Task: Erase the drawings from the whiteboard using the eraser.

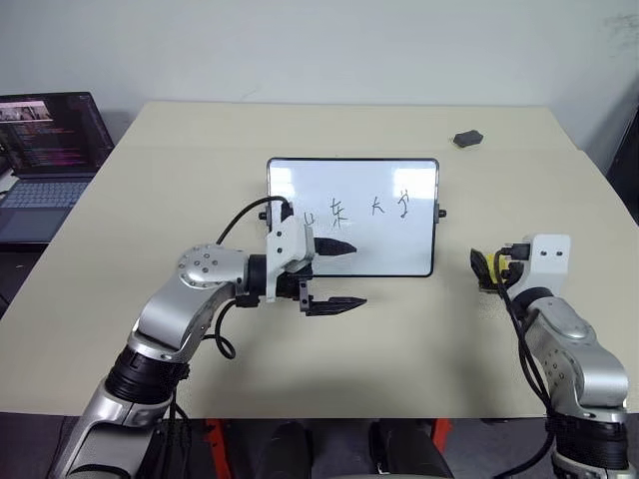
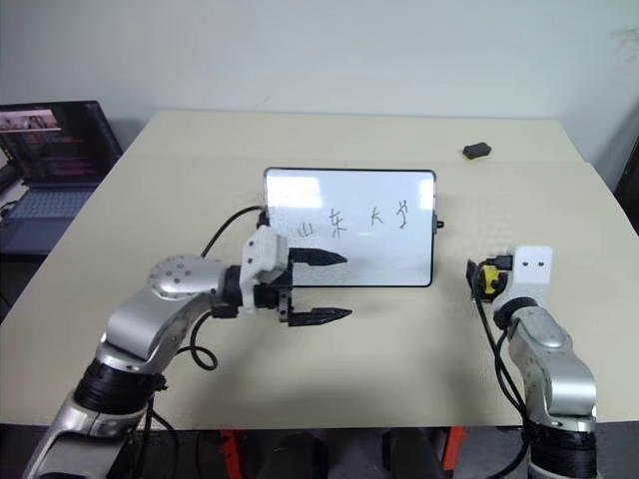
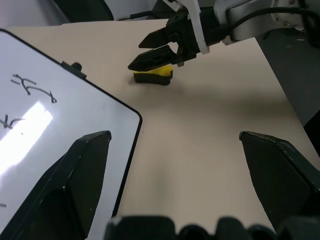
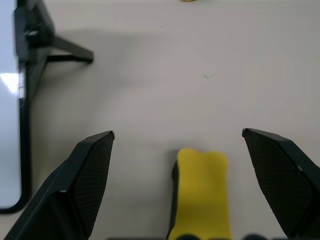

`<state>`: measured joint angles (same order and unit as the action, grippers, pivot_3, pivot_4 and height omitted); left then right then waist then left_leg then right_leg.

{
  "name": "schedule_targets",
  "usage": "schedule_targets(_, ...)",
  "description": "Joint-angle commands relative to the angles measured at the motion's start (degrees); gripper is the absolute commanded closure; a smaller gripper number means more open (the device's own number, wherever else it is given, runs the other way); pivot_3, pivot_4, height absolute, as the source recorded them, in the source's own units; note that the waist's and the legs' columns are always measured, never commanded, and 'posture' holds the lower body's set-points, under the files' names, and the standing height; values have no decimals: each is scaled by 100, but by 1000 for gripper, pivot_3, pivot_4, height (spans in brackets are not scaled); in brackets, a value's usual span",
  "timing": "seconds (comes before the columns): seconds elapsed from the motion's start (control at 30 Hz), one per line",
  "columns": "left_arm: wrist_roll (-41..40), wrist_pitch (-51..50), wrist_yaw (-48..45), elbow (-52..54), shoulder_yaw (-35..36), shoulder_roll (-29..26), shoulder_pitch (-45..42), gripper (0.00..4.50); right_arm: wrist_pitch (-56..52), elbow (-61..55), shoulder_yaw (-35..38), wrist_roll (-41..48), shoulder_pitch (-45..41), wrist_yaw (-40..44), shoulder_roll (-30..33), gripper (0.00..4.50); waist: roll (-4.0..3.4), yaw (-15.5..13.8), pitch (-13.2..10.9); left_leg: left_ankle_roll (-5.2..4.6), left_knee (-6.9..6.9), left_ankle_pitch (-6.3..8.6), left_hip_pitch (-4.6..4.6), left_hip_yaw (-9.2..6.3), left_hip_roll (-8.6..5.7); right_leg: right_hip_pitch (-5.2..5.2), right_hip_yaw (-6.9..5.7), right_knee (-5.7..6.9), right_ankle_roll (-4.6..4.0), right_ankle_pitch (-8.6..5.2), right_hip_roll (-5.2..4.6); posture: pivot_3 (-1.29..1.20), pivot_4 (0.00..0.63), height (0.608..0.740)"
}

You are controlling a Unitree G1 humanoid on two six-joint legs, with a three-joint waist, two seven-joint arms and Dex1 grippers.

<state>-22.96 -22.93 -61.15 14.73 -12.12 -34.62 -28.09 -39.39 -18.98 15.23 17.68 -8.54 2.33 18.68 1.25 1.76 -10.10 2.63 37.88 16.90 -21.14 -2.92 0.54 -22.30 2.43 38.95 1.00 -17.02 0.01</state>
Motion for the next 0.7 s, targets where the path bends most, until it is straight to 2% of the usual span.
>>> schedule_targets(0.03,99,154,-105,-56,-45,27,-127,0,3,49,277,39,-71,-49,-22,23,0,0,0,0,0,0,0,0,0,0,-1,0,0,0,0,0,150,740)
schedule_targets(0.7,157,148,-174,-22,10,-22,-19,0,-295,380,292,82,-282,95,9,23,0,4,0,-1,1,0,1,-1,0,0,0,2,0,0,0,0,150,740)
